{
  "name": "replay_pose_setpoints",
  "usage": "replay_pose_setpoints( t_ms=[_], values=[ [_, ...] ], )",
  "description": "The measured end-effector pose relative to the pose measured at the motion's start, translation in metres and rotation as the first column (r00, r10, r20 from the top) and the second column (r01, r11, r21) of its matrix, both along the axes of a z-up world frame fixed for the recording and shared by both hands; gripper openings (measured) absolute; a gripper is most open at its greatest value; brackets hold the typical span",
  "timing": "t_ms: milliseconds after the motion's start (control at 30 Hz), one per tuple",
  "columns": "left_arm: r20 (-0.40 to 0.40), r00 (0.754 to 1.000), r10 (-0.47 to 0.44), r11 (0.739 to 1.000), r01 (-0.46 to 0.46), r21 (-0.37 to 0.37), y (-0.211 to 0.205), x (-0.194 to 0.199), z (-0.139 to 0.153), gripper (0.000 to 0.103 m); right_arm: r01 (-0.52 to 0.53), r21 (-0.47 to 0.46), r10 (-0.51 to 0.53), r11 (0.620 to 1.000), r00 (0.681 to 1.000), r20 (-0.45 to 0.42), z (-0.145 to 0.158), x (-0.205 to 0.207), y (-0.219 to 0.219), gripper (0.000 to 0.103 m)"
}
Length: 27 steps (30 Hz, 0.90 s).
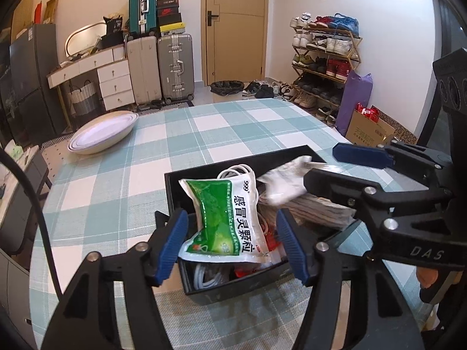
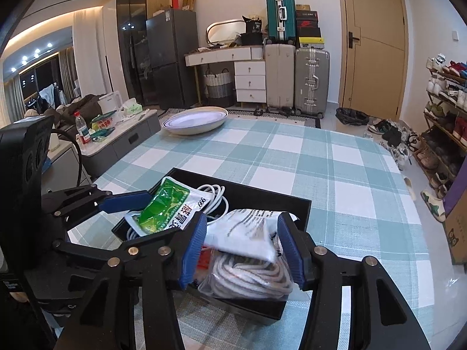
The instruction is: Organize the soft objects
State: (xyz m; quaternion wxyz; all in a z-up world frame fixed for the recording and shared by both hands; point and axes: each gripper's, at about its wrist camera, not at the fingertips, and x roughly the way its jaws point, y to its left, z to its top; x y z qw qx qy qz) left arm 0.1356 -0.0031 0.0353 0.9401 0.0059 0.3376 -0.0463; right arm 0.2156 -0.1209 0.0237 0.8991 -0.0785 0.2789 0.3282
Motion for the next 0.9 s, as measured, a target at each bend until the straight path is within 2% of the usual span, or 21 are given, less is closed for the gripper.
replay_pose_setpoints(
  t_ms=[67, 133, 233, 400, 567, 900],
  values=[
    [0.021, 1.0, -0.003, 1.0, 0.003, 0.009, 0.0, -0.008, 0.006, 0.095, 0.001, 0.022, -0.001, 1.0, 1.0, 0.024, 0.007, -0.008, -0.007, 0.082],
    [0.066, 0.998, 0.0, 1.0, -0.001, 0.016, 0.002, -0.02, 0.013, 0.102, -0.007, 0.043, 0.005, 0.999, 0.998, 0.056, 0.015, -0.018, -0.014, 0.09],
    [0.096, 0.995, -0.01, 1.0, 0.009, 0.02, 0.004, -0.034, 0.021, 0.103, -0.02, 0.056, 0.015, 0.998, 0.996, 0.084, 0.023, -0.031, -0.023, 0.102],
    [0.174, 0.985, 0.006, 0.999, -0.012, 0.033, 0.009, -0.058, 0.033, 0.103, -0.022, 0.085, 0.013, 0.996, 0.994, 0.106, 0.028, -0.049, -0.036, 0.102],
    [0.206, 0.978, 0.026, 0.999, -0.03, 0.016, 0.016, -0.073, 0.035, 0.103, -0.034, 0.11, 0.02, 0.993, 0.992, 0.122, 0.026, -0.064, -0.045, 0.102],
    [0.22, 0.971, 0.098, 0.995, -0.1, -0.001, 0.022, -0.08, 0.008, 0.103, -0.035, 0.144, 0.013, 0.989, 0.988, 0.155, 0.006, -0.077, -0.053, 0.103]
  ],
)
